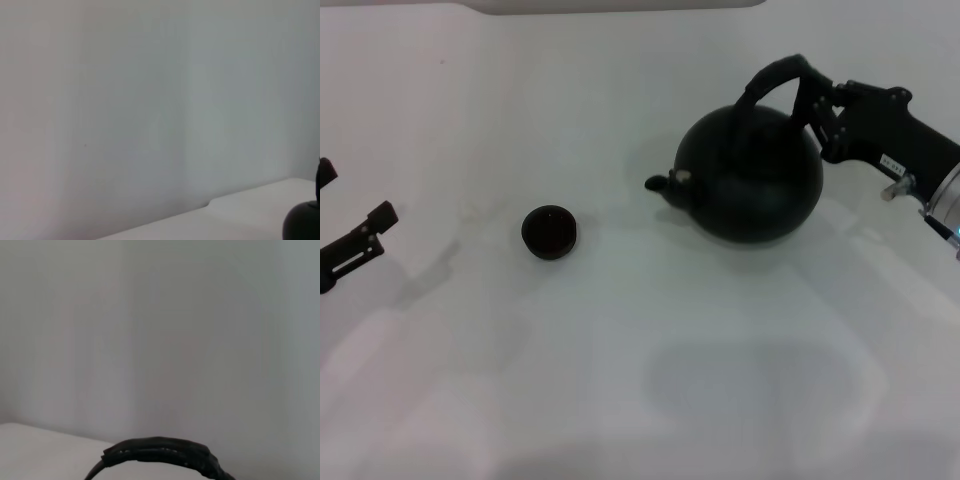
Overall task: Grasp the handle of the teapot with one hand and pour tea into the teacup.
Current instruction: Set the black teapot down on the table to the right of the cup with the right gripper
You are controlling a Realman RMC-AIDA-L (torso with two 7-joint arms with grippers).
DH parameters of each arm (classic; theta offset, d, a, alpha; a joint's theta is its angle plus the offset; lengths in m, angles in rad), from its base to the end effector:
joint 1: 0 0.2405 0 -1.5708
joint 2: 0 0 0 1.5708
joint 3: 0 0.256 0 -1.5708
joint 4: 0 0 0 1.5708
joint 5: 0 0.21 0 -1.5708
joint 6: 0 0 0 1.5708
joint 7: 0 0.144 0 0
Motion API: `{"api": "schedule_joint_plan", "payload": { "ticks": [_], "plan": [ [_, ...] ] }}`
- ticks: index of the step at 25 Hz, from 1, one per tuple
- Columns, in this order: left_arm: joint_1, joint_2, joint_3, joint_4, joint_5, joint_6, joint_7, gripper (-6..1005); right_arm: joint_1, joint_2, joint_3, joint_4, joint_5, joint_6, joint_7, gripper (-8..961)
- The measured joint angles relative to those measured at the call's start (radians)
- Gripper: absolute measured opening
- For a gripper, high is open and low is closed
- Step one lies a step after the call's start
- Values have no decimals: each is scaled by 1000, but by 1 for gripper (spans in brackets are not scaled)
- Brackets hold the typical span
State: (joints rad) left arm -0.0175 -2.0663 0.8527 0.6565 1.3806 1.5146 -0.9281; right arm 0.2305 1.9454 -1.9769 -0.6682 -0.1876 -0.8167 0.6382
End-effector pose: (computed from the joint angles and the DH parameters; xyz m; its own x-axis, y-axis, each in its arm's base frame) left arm -0.3567 0.2156 0.0405 0.7200 0.1072 0.6856 0.5875 -0.6201 -0.5199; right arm 0.2935 0.3177 -0.0352 0.7196 -0.1672 -0.6739 -0.6295 -0.5668 -0.5316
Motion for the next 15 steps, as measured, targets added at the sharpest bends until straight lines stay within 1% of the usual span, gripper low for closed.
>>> {"api": "schedule_joint_plan", "payload": {
  "ticks": [3,15],
  "plan": [
    [-8,0,-7,0,0,-3,0,885,-6,6,3,8,-20,-15,-4,101],
    [-26,0,-11,0,0,-7,1,886,2,12,4,45,-43,-40,-13,101]
  ]
}}
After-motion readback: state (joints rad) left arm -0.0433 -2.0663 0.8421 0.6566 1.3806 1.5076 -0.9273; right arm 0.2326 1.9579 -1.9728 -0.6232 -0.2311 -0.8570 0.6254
